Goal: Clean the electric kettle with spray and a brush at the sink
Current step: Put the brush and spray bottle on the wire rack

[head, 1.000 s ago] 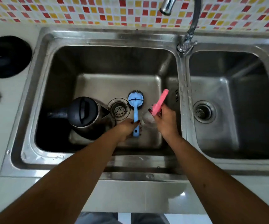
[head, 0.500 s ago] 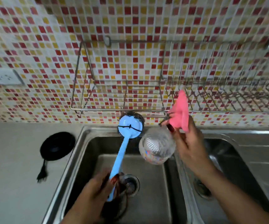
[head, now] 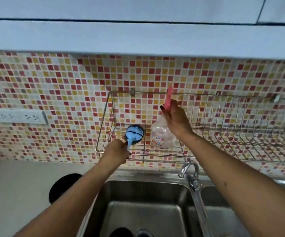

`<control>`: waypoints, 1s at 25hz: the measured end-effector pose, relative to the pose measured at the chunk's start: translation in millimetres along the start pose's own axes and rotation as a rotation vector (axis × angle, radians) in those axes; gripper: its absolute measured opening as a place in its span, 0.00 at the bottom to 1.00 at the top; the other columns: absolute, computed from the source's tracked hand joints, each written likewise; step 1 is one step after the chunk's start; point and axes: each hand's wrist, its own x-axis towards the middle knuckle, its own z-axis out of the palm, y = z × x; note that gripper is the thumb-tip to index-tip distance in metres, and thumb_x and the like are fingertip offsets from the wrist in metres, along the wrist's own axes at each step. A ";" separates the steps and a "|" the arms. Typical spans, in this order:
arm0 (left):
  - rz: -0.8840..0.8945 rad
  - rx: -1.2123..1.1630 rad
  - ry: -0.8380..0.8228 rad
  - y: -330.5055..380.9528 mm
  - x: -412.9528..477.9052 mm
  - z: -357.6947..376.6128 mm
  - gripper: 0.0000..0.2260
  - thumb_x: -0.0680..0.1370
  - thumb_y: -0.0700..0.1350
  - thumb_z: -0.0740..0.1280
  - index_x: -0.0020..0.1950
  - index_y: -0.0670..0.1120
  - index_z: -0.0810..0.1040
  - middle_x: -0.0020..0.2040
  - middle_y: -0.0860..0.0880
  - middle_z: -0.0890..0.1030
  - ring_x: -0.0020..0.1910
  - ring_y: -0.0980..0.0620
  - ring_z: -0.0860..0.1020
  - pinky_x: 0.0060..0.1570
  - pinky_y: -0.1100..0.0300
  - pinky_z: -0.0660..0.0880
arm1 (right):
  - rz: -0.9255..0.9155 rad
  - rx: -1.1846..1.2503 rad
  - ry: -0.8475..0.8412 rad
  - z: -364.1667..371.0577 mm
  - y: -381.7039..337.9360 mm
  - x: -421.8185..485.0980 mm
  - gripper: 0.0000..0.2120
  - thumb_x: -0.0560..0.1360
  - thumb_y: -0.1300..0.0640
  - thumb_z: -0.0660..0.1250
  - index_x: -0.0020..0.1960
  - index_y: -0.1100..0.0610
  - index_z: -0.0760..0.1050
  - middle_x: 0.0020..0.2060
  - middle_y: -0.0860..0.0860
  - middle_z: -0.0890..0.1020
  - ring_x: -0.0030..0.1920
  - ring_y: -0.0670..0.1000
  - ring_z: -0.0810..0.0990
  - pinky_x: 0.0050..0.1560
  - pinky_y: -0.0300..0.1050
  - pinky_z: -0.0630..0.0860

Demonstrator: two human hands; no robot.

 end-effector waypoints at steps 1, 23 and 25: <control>-0.021 0.007 -0.009 -0.4 3.4 -0.2 0.12 0.82 0.40 0.58 0.54 0.34 0.78 0.39 0.43 0.78 0.39 0.45 0.80 0.38 0.54 0.76 | 0.032 -0.001 -0.022 5.1 2.6 1.4 0.15 0.80 0.50 0.58 0.58 0.61 0.67 0.45 0.59 0.82 0.43 0.60 0.82 0.39 0.53 0.78; -0.838 -0.657 0.030 -260.3 -103.6 115.1 0.25 0.73 0.61 0.62 0.60 0.44 0.75 0.61 0.41 0.77 0.55 0.39 0.79 0.51 0.49 0.77 | 0.503 0.236 -0.379 147.1 53.8 -310.0 0.15 0.76 0.56 0.65 0.60 0.61 0.73 0.58 0.58 0.76 0.61 0.59 0.75 0.64 0.48 0.70; -1.037 -0.859 0.091 -267.9 -105.1 125.5 0.26 0.77 0.58 0.61 0.67 0.41 0.74 0.64 0.39 0.78 0.59 0.37 0.78 0.49 0.47 0.78 | 0.822 0.288 -0.468 179.9 53.6 -322.0 0.22 0.77 0.51 0.65 0.66 0.61 0.69 0.63 0.60 0.73 0.64 0.59 0.73 0.67 0.51 0.69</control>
